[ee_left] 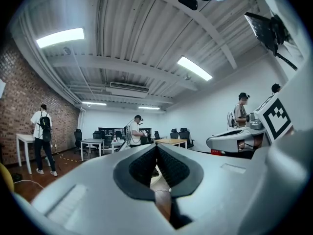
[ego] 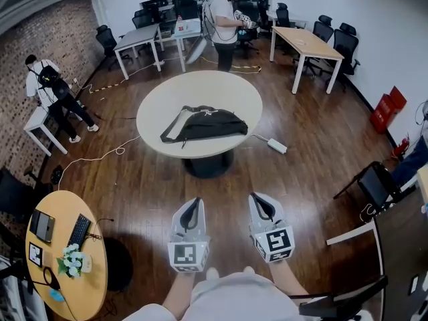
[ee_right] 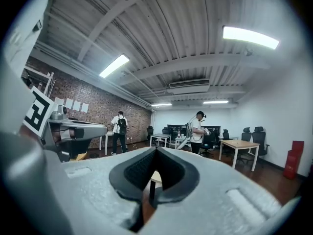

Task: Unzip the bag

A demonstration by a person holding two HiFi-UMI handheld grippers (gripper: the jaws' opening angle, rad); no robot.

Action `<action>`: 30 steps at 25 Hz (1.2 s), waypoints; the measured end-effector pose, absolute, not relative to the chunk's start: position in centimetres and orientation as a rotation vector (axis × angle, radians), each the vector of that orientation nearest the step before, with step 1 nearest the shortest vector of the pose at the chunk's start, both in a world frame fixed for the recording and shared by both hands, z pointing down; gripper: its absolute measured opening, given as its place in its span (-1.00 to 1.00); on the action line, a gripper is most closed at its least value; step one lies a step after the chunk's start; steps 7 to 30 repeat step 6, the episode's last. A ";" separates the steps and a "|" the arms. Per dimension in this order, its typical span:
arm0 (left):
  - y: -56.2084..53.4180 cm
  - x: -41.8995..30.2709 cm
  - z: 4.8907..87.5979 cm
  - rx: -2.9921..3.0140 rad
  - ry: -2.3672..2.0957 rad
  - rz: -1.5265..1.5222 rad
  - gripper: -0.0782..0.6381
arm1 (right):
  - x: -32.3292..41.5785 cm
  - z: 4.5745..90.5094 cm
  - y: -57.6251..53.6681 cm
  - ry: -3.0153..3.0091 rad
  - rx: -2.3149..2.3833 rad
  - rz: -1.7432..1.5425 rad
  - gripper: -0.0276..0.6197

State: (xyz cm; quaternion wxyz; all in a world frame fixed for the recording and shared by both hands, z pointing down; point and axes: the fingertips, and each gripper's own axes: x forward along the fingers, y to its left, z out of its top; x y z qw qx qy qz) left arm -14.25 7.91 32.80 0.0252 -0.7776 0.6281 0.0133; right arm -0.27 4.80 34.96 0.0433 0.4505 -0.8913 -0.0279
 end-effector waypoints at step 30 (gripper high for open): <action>8.1 -14.8 33.3 -2.423 1.929 0.051 -0.73 | -0.2 35.0 4.8 -2.703 1.407 -0.097 -0.94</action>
